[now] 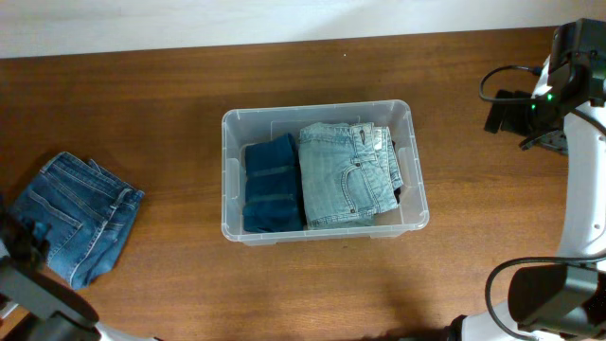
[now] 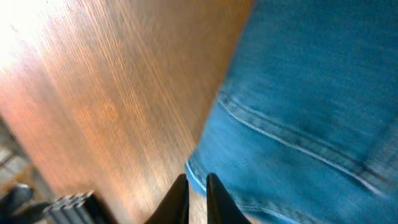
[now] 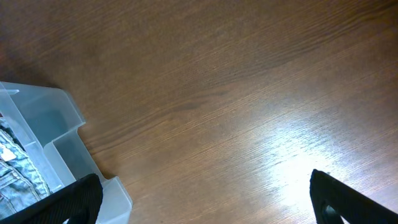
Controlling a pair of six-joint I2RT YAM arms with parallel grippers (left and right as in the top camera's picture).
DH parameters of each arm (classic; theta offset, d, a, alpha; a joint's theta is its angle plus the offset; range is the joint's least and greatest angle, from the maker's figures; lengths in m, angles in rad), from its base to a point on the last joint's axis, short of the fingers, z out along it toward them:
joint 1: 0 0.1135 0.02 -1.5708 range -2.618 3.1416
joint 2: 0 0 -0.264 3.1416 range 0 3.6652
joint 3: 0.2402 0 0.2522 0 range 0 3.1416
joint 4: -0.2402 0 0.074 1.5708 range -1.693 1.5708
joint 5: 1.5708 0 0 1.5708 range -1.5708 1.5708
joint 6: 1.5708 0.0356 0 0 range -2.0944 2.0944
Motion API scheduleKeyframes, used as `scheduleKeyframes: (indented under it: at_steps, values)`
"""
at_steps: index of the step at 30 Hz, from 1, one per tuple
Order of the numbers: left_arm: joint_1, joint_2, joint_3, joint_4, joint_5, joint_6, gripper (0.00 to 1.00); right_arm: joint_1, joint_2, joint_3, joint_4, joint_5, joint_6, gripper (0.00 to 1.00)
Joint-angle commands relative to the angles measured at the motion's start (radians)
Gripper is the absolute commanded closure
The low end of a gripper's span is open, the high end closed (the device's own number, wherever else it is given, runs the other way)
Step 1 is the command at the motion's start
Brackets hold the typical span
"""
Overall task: Pack container
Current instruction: 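Lower the left gripper onto the dark-blue jeans and grasp them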
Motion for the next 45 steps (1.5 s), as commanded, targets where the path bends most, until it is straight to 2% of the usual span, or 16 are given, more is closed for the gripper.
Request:
scheduleKeyframes:
  at_steps: [1, 6, 8, 13, 15, 29, 37, 45]
  values:
    - [0.055, -0.023, -0.092, 0.07, 0.077, 0.014, 0.88, -0.006, 0.002, 0.003, 0.0, 0.012, 0.005, 0.01]
    - [0.071, -0.023, -0.126, 0.164, 0.208, 0.112, 0.7, -0.006, 0.002, 0.003, 0.0, 0.012, 0.005, 0.02]
    - [0.071, -0.024, -0.126, 0.176, 0.211, 0.111, 0.42, -0.006, 0.002, 0.003, 0.0, 0.012, 0.005, 0.01]
    - [0.072, -0.024, -0.126, 0.208, 0.217, 0.109, 0.08, -0.006, 0.002, 0.003, 0.0, 0.012, 0.005, 0.01]
    - [0.072, -0.024, -0.126, 0.218, 0.234, 0.108, 0.02, -0.006, 0.002, 0.003, 0.0, 0.012, 0.005, 0.02]
    - [0.072, -0.023, -0.126, 0.29, 0.278, 0.116, 0.01, -0.006, 0.002, 0.003, 0.0, 0.012, 0.005, 0.01]
    - [0.072, -0.022, -0.128, 0.346, 0.401, 0.219, 0.01, -0.006, 0.002, 0.003, 0.0, 0.012, 0.005, 0.02]
    - [0.072, -0.023, -0.128, 0.344, 0.397, 0.224, 0.01, -0.006, 0.002, 0.003, 0.0, 0.012, 0.005, 0.01]
